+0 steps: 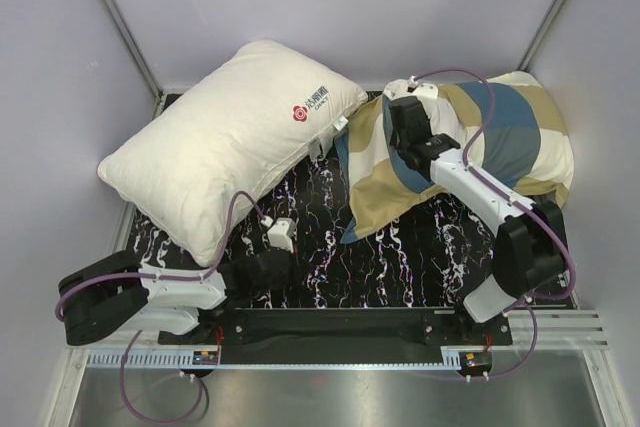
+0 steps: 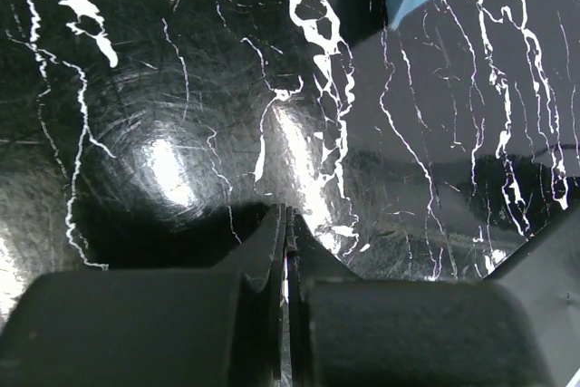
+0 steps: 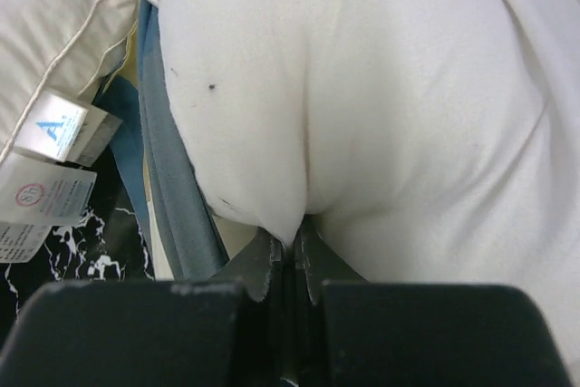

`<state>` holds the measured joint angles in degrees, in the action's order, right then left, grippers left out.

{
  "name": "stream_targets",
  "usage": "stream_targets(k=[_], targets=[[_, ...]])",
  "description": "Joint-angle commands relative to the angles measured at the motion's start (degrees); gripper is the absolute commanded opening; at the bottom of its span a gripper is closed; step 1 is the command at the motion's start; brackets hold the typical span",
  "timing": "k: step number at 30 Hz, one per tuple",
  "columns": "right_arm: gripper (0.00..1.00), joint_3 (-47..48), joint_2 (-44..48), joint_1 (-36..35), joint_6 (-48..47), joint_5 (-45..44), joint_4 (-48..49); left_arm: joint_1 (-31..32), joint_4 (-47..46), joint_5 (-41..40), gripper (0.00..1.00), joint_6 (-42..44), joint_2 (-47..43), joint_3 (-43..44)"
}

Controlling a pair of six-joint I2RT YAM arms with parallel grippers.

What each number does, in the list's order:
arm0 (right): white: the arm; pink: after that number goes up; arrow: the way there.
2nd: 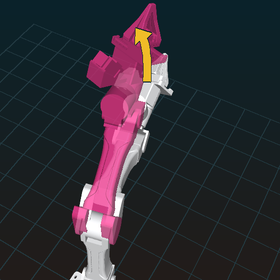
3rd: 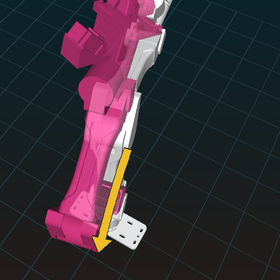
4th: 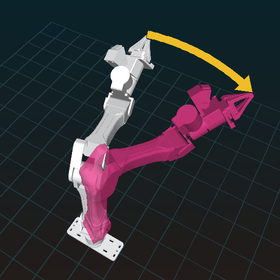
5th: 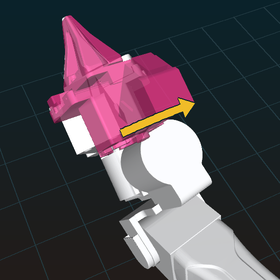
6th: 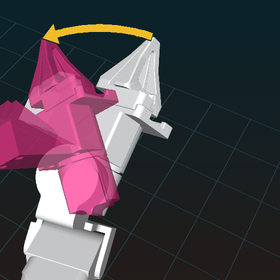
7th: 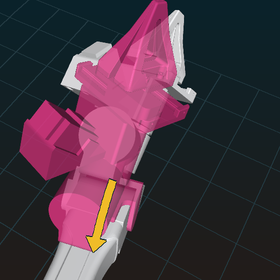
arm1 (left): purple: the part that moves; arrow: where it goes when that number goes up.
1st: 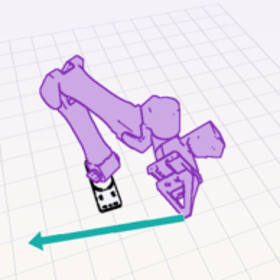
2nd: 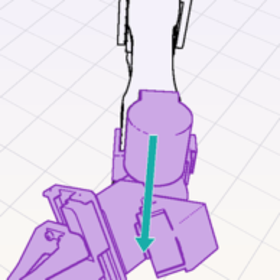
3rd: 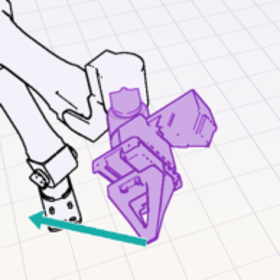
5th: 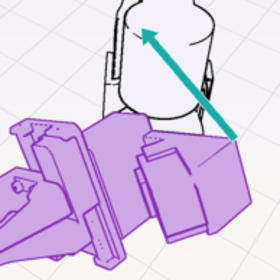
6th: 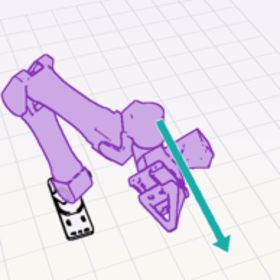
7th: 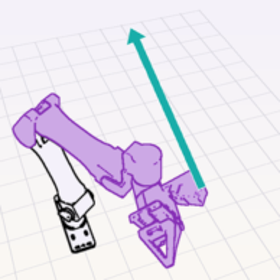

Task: Remove the pillowcase from the pillow

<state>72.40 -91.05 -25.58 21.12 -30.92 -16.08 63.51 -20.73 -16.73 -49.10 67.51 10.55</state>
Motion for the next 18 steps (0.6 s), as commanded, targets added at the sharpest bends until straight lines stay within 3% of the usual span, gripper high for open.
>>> stream_targets(k=[1, 7, 8, 11, 12, 14, 18], targets=[[0.00, 2.6, 2.0, -1.1, -3.2, -4.8, 1.2, 0.7, 1.7, 0.0, 0.00, 0.6, 1.6, 1.1], [0.00, -2.8, 5.3, -1.1, -0.2, 0.1, 2.8, 0.9, 9.3, -1.6, 0.00, 7.9, 2.3, 18.3], [0.00, -3.7, 5.9, -1.1, 0.2, 1.3, 3.4, 0.9, 9.7, -2.0, 0.04, 8.7, 2.5, 20.7], [0.00, -7.6, 7.7, -1.4, 1.8, 3.1, 4.4, 1.0, 9.2, -2.3, 0.34, 11.0, 4.3, 28.9], [0.00, -8.0, 7.9, -1.4, 2.1, 3.7, 4.6, 0.9, 7.7, -2.0, 0.57, 11.6, 5.7, 30.5], [0.00, -8.9, 8.6, -2.0, 2.5, 3.9, 4.3, 0.8, 6.5, -1.6, 0.80, 11.6, 9.3, 35.1], [0.00, -10.3, 9.9, -3.8, 3.0, 3.9, 4.7, 0.5, 9.0, -1.4, 0.90, 11.5, 19.1, 44.7]])
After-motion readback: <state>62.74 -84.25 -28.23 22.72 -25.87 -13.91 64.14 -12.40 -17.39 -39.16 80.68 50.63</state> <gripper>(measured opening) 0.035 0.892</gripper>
